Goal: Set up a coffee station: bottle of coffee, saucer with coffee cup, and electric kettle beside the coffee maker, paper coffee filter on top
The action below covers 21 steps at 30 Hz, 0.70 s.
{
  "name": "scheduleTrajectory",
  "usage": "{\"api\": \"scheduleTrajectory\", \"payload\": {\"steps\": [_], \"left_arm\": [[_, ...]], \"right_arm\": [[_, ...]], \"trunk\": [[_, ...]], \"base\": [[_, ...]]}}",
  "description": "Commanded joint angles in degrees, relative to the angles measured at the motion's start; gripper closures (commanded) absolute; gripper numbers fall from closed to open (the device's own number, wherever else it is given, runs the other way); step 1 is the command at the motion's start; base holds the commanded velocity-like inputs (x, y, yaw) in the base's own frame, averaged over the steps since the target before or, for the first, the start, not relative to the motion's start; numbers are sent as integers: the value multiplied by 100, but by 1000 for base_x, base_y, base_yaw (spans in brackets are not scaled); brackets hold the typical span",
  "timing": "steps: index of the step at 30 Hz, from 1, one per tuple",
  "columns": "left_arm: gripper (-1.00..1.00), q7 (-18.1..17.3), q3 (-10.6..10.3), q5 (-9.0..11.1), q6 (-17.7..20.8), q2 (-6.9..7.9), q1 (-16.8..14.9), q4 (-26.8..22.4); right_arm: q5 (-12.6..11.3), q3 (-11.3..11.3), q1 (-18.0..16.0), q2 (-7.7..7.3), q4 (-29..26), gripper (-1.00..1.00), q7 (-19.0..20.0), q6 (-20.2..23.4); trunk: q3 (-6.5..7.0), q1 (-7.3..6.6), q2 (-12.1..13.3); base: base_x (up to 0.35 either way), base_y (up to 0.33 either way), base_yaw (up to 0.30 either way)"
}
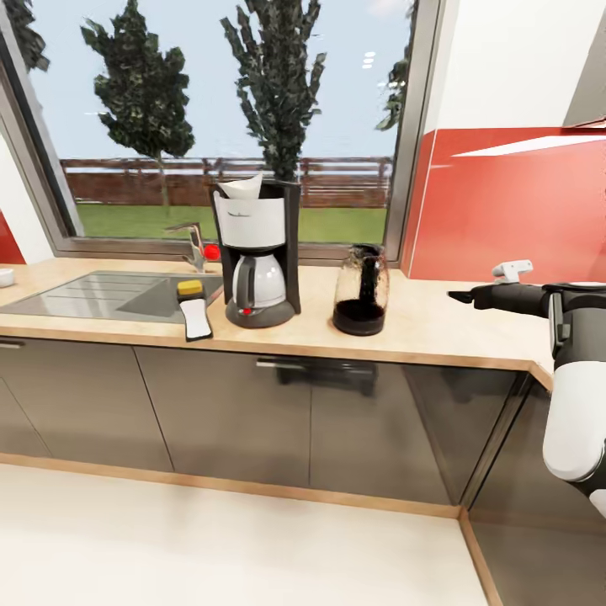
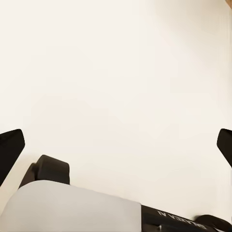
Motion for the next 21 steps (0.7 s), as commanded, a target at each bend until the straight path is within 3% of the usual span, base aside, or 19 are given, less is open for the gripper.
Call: {"api": "scheduleTrajectory", "payload": {"steps": [1, 11, 21], "left_arm": [[-100, -20, -10, 7, -25, 2, -5, 9], [-100, -21, -3, 7, -23, 14, -5, 9], [-100, -21, -1, 7, -23, 17, -5, 8]], "right_arm": [[41, -16, -2, 1, -6, -100, 45, 18], [49, -16, 21, 1, 3, -100, 44, 11], [50, -16, 28, 1, 7, -100, 45, 9]], "trunk": [[-6, 0, -3], [-6, 0, -3], [-6, 0, -3]], "base": [[61, -256, 0], [31, -70, 0], [127, -111, 0]]}}
